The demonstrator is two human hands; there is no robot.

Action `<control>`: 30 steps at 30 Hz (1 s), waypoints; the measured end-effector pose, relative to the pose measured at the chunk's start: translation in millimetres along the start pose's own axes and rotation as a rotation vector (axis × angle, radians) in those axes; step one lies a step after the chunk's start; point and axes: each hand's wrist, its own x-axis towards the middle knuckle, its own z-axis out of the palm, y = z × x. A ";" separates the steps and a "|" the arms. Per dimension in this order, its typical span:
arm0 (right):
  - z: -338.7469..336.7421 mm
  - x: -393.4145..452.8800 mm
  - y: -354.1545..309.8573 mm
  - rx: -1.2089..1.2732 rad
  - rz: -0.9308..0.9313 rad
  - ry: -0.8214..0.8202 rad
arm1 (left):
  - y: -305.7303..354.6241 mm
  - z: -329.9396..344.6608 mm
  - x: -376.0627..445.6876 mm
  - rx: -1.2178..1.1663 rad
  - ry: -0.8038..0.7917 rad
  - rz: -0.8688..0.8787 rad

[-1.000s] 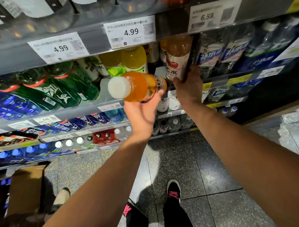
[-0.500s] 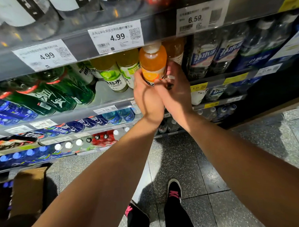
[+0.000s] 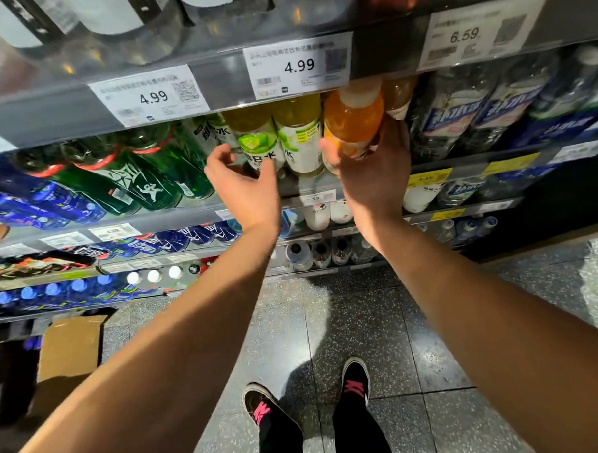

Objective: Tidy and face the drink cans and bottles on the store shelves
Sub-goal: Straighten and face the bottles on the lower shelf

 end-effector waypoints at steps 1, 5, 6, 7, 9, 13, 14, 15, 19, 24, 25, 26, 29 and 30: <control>0.8 -0.6 -0.9 0.002 0.014 0.001 | -2.0 -1.4 9.0 0.043 -0.030 -0.020; 1.9 -5.5 -6.2 -0.029 0.011 -0.026 | -9.3 4.8 28.3 0.096 -0.232 -0.067; 2.7 -6.7 -7.7 -0.045 0.002 -0.037 | -8.5 6.0 30.7 0.081 -0.269 -0.080; 4.1 -7.3 -9.0 -0.060 -0.002 -0.044 | -8.3 6.8 33.3 0.059 -0.294 -0.090; 7.5 -5.9 -12.2 -0.085 0.006 -0.041 | -9.3 7.1 37.3 0.028 -0.301 -0.083; 13.3 0.8 -17.5 -0.112 0.061 -0.008 | -10.0 -0.1 34.7 0.023 -0.245 -0.042; 14.5 1.0 -17.9 -0.110 0.075 0.000 | -11.2 -2.7 33.1 0.027 -0.212 -0.041; 15.4 0.6 -18.4 -0.107 0.083 0.012 | -12.6 -6.1 31.2 0.036 -0.173 -0.050; 20.5 -2.0 -18.6 -0.136 0.093 0.042 | -17.2 -20.4 27.7 0.041 -0.044 -0.111; 30.6 -7.3 -17.4 -0.063 0.181 0.118 | -20.0 -27.4 35.5 0.121 0.017 -0.184; 32.5 -10.2 -17.0 -0.030 0.218 0.126 | -20.2 -27.5 36.9 0.145 0.025 -0.171; 34.9 -13.5 -15.5 -0.004 0.238 0.133 | -20.7 -27.5 37.8 0.158 0.035 -0.155; 38.6 -23.4 -4.6 -0.041 0.235 0.117 | -19.8 -26.5 35.4 0.165 0.082 -0.146; 38.1 -25.2 -1.8 -0.076 0.244 0.100 | -19.1 -25.4 33.8 0.165 0.098 -0.161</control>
